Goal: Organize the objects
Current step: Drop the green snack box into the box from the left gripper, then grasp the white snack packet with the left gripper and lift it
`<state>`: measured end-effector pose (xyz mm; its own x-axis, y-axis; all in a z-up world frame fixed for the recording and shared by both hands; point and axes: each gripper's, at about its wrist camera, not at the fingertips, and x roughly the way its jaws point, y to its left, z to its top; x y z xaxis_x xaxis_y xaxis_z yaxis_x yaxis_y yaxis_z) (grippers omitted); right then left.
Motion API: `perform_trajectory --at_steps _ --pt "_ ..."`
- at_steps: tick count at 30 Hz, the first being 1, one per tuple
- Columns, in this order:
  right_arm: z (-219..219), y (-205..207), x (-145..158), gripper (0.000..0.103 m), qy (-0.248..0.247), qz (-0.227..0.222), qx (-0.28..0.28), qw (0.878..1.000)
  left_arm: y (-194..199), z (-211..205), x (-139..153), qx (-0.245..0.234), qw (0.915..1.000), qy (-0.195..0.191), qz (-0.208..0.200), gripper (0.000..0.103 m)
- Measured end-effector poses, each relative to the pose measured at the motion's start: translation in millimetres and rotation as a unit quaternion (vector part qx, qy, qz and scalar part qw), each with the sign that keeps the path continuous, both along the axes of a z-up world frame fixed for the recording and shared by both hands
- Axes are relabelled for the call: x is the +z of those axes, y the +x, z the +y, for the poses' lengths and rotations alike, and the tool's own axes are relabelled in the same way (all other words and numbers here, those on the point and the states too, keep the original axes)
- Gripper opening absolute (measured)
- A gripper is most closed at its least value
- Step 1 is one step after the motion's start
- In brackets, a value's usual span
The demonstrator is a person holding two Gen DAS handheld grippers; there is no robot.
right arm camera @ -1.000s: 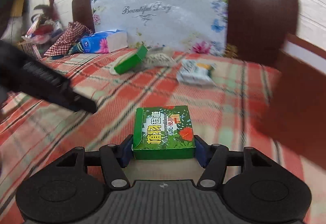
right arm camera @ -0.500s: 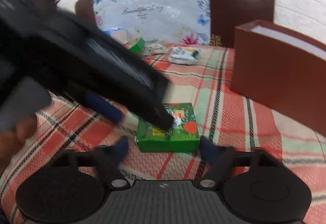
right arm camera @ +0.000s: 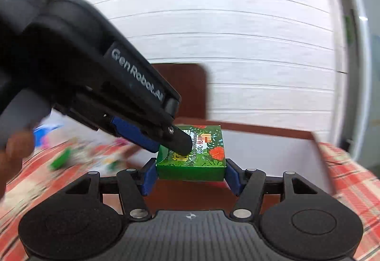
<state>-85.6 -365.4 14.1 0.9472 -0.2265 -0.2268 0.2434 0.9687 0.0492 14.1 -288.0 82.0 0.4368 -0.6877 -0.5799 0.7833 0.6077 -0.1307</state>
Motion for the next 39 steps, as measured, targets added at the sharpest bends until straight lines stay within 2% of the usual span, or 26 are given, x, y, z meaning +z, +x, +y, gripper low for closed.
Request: perform_trajectory --at_steps 1,2,3,4,6,10,13,16,18,22,25,28,30,34,36,38,39 --pt "-12 10 -3 0.066 0.002 0.005 -0.013 1.000 -1 -13 -5 0.007 0.9996 0.010 -0.027 0.070" --pt "-23 22 -8 0.075 0.003 0.020 -0.028 0.999 -2 -23 -10 0.021 0.9981 0.023 -0.054 0.072" --pt "-32 29 -13 0.074 0.006 0.037 -0.045 0.998 0 -29 -16 0.034 0.9965 0.040 -0.065 0.069" --pt "-37 32 -17 0.072 0.012 0.047 -0.056 0.997 2 -29 -22 0.040 0.9962 0.049 -0.060 0.068" --pt "-40 20 -23 0.070 0.032 0.025 -0.044 0.998 5 -17 -24 0.036 0.9982 0.032 -0.036 0.071" --pt "-15 -5 -28 0.070 0.006 -0.019 -0.026 0.999 2 14 -22 0.045 0.9986 0.010 -0.028 0.073" --pt "5 -15 -27 0.070 0.000 -0.032 -0.009 0.999 -5 41 -17 0.061 0.9972 0.006 -0.043 0.072" --pt "28 -13 -23 0.070 -0.005 -0.025 0.049 0.998 -2 76 -20 0.095 0.9949 0.000 -0.036 0.075" --pt "46 -3 -23 0.070 -0.011 -0.004 0.092 0.996 8 107 -28 0.132 0.9910 0.004 -0.021 0.077" --pt "81 26 -32 0.069 0.006 0.054 0.168 0.984 34 175 -54 0.227 0.9728 0.044 0.018 0.077" --pt "111 48 -37 0.069 0.003 0.080 0.208 0.975 51 231 -76 0.296 0.9516 0.071 0.043 0.077" --pt "140 79 -39 0.068 0.000 0.092 0.203 0.975 63 283 -104 0.357 0.9264 0.078 0.093 0.075" --pt "147 116 -45 0.069 0.001 0.103 0.184 0.977 58 304 -108 0.362 0.9270 0.049 0.084 0.075" --pt "155 192 -63 0.073 -0.011 0.152 0.150 0.977 59 311 -109 0.354 0.9305 0.046 0.082 0.076" --pt "153 212 -75 0.063 -0.002 0.178 0.150 0.973 61 308 -109 0.352 0.9314 0.045 0.080 0.078" --pt "150 204 -72 0.047 0.007 0.174 0.150 0.973 60 307 -110 0.352 0.9321 0.042 0.076 0.080" --pt "149 194 -72 0.046 0.010 0.175 0.156 0.972 61 307 -112 0.351 0.9326 0.044 0.073 0.081"
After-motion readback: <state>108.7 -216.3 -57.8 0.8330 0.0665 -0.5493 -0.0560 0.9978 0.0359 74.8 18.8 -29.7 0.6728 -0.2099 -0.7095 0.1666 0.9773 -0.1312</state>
